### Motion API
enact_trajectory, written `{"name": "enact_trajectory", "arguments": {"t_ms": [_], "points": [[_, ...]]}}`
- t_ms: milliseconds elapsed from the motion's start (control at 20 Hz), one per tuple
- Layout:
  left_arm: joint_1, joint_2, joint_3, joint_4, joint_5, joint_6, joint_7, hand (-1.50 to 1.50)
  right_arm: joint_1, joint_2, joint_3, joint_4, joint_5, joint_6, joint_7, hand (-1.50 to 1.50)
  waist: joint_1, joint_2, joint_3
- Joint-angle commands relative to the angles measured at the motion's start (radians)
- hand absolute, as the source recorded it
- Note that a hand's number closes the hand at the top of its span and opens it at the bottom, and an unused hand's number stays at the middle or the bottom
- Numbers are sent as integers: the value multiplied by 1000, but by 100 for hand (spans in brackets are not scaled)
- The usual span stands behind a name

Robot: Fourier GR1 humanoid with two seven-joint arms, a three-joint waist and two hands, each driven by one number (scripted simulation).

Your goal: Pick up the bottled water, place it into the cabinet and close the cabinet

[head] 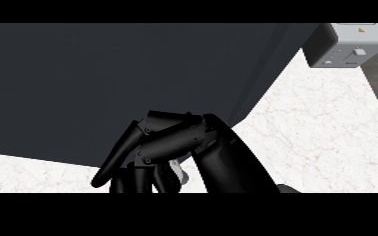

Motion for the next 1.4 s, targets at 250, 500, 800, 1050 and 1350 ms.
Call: {"name": "enact_trajectory", "arguments": {"t_ms": [250, 500, 800, 1050, 1350], "points": [[93, 17, 126, 2, 69, -121, -27, 150, -206, 19, -287, 335, -157, 139, -91, 150, -3, 2, 1], [100, 30, 182, -26, 107, -135, 18, 150, -262, 15, -350, 547, -176, 220, -204, 150, -5, 4, 1], [42, 17, 207, 51, 134, -175, 44, 150, -296, 9, -414, 784, -192, 303, -343, 150, -9, 6, 1], [23, 20, 214, 36, 108, -170, 51, 150, -339, 13, -421, 912, -158, 271, -401, 150, 2, 12, 1], [45, 26, 200, 11, 125, -196, 72, 150, -323, -35, -432, 964, -182, 268, -453, 150, 9, 13, 1]]}}
